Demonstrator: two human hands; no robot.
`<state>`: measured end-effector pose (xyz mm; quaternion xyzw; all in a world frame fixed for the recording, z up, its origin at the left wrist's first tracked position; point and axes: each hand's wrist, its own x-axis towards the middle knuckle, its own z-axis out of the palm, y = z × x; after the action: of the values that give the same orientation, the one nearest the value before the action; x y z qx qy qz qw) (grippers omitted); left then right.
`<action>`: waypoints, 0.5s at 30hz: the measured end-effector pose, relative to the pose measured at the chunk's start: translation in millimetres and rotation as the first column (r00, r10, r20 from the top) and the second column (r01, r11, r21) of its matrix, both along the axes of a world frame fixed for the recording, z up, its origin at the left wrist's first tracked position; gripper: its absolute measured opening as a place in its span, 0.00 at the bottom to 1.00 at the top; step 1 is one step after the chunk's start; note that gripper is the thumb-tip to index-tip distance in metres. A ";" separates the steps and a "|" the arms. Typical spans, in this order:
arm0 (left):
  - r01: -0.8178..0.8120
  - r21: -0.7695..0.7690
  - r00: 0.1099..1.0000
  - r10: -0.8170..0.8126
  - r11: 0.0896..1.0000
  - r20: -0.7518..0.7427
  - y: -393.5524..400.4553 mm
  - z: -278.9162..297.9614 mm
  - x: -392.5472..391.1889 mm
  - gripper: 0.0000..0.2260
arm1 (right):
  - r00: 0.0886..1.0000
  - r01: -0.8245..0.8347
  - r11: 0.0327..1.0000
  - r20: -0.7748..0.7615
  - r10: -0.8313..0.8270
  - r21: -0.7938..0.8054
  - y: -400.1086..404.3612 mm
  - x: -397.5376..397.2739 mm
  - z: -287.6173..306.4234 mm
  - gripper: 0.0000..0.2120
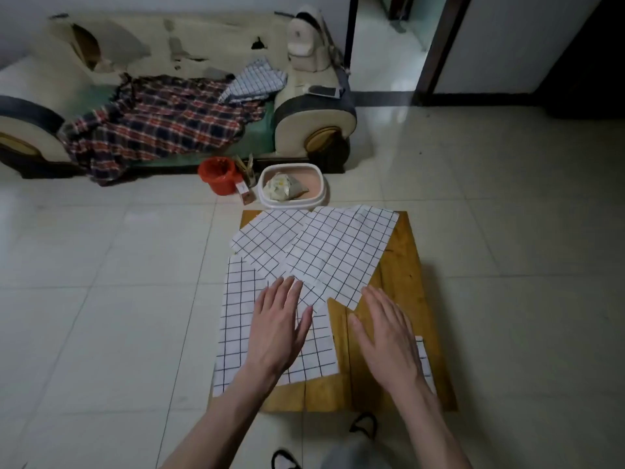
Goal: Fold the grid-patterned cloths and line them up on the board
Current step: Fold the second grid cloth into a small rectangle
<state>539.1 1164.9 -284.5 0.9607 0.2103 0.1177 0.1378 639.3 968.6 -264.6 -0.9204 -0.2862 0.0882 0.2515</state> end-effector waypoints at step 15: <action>0.041 0.030 0.991 -0.037 0.999 -0.128 33.1 -29.6 121.5 0.25 | 0.996 0.082 0.997 -0.024 -0.082 -0.003 40.9 120.6 -41.4 0.31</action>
<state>660.6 1198.0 -314.1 0.9723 0.1979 0.0568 0.1108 759.9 1009.5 -305.9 -0.9305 -0.2448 0.0890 0.2574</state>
